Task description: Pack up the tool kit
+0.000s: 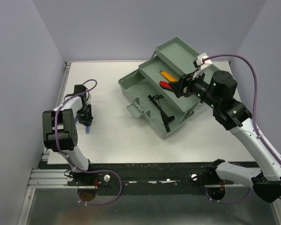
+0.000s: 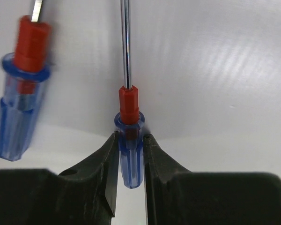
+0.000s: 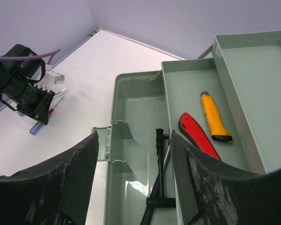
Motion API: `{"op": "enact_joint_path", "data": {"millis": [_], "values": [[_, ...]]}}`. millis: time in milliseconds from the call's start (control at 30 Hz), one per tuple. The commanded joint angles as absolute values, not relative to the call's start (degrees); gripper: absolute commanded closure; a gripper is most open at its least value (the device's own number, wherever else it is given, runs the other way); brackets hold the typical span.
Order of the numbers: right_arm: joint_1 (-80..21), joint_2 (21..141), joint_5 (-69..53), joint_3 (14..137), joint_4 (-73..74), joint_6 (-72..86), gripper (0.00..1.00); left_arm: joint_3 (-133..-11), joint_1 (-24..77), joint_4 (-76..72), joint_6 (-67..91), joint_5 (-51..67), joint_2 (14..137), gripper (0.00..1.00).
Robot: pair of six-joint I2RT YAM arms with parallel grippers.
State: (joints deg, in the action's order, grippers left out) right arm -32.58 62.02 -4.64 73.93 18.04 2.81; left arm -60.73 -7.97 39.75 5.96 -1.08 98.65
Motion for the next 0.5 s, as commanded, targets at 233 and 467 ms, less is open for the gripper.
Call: {"op": "enact_joint_path", "data": {"millis": [233, 467], "values": [[-32.7, 61.26, -4.31, 70.67, 18.63, 7.72, 0.29, -58.98, 3.42, 39.91, 7.2, 1.56, 87.03, 1.0], [-32.7, 61.35, -8.25, 65.31, 14.51, 17.56, 0.21, -55.91, 8.17, 33.94, 11.51, 15.53, 71.3, 1.0]]}}
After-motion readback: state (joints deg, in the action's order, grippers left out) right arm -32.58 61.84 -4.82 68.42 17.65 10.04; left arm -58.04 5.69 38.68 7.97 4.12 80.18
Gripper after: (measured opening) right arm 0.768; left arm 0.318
